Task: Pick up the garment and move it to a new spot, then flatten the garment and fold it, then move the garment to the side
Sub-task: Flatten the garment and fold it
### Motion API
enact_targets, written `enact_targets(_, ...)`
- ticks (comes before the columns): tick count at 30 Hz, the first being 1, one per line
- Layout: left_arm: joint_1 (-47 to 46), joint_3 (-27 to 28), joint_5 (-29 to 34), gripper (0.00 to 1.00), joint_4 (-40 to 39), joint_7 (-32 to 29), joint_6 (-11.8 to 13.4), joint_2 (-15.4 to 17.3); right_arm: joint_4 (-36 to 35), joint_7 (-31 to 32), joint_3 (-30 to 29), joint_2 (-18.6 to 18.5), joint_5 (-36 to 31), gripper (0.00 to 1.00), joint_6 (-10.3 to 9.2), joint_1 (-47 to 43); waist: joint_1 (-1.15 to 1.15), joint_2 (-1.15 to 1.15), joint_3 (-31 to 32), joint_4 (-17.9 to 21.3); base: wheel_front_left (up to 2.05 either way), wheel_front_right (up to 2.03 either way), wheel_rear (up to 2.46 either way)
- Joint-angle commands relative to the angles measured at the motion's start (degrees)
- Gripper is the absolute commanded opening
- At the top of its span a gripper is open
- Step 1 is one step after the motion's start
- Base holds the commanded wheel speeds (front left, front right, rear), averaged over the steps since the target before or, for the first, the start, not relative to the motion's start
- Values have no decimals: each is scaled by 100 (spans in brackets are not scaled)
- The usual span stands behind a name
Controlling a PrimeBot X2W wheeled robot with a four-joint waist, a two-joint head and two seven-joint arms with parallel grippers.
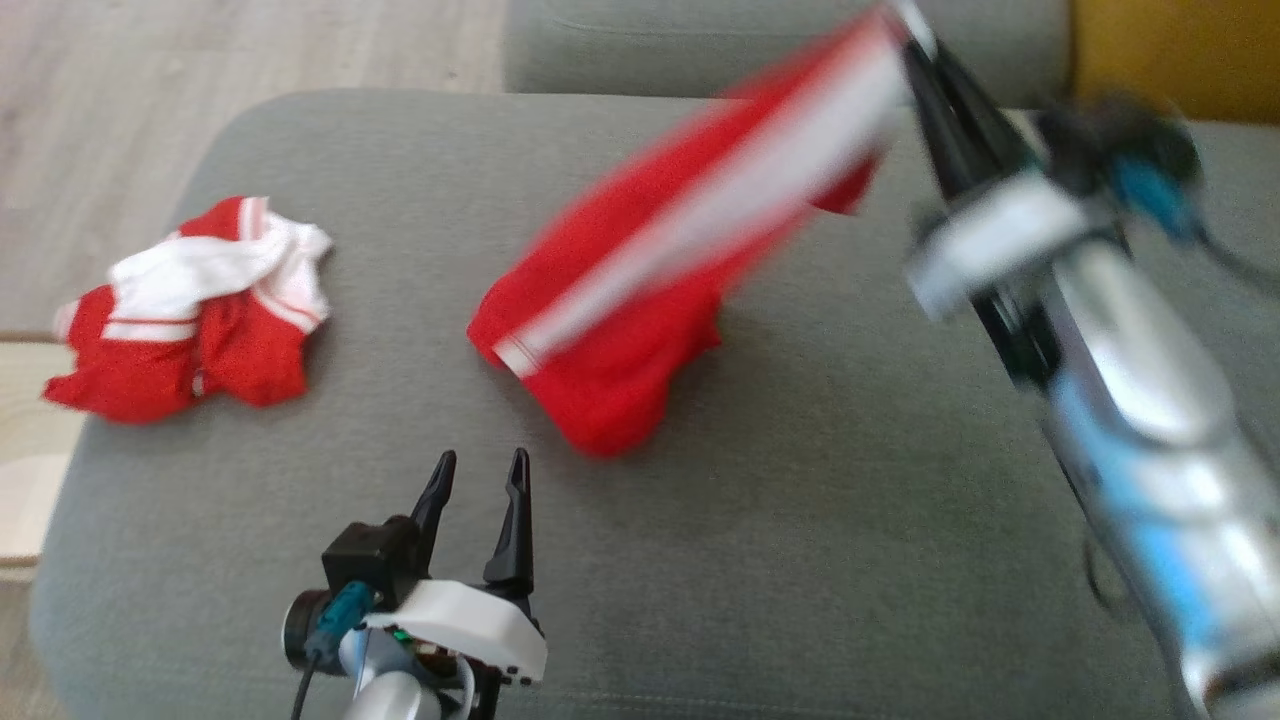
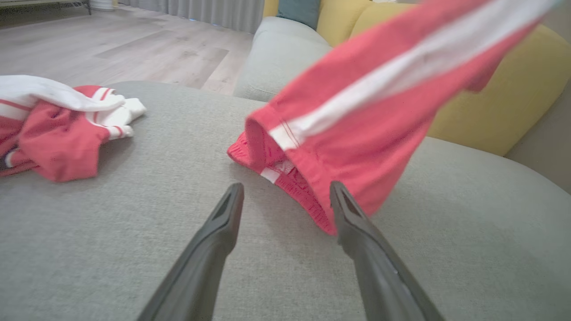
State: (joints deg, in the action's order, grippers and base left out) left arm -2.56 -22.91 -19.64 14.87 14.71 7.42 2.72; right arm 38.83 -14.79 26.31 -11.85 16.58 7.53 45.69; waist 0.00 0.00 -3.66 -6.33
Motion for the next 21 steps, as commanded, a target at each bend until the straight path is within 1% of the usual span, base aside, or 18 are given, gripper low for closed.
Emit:
enact_targets(1, -261, 212, 63, 100, -158, 29, -36, 16, -105, -21, -142, -46, -29, 0, -4, -250, 0, 0, -97, 178, 0, 0, 0)
enact_targets(5, -333, 231, 88, 100, -136, 29, -57, 16, 11, -21, -711, -213, -157, 0, -4, -1325, 0, 0, -163, 389, 0, 0, 0)
enact_targets(8, -361, 246, 118, 100, -108, 29, -77, 16, -2, -21, -1132, -146, -300, 0, -4, -2000, 0, 0, -190, 541, 0, 0, 0)
enact_targets(9, -367, 261, 130, 100, -98, 29, -81, 16, -15, -21, -1250, -112, -381, 0, -4, -2161, 0, 0, -196, 591, 0, 0, 0)
enact_targets(10, -367, 261, 130, 100, -98, 29, -81, 16, -15, -21, -1250, -112, -381, 0, -4, -2161, 0, 0, -196, 591, 0, 0, 0)
enact_targets(11, -371, 297, 152, 100, -74, 29, -87, 16, -30, -21, -1483, -24, -569, 0, -4, -2399, 0, 0, -201, 685, 0, 0, 0)
enact_targets(12, -371, 318, 169, 100, -64, 29, -90, 16, -40, -21, -1601, 16, -699, 27, -4, -2481, 0, 0, -201, 728, 0, 0, 0)
enact_targets(13, -369, 337, 180, 100, -56, 29, -92, 16, -60, -21, -1760, 86, -795, 65, -4, -2559, 0, 0, -197, 757, 0, 0, 0)
enact_targets(14, -365, 358, 190, 100, -51, 29, -91, 16, -110, -21, -1921, 171, -884, 100, -4, -2631, 0, 0, -195, 784, 0, 0, 0)
enact_targets(18, -352, 492, 216, 100, -26, 29, -25, 16, -408, -21, -2368, 433, -1350, 100, -4, -2875, 0, 0, -199, 844, 0, 0, 0)
enact_targets(21, -342, 562, 273, 100, 0, 29, -7, 16, -762, -21, -2604, 595, -1557, 100, -4, -2978, 0, 0, -188, 857, 0, 0, 0)
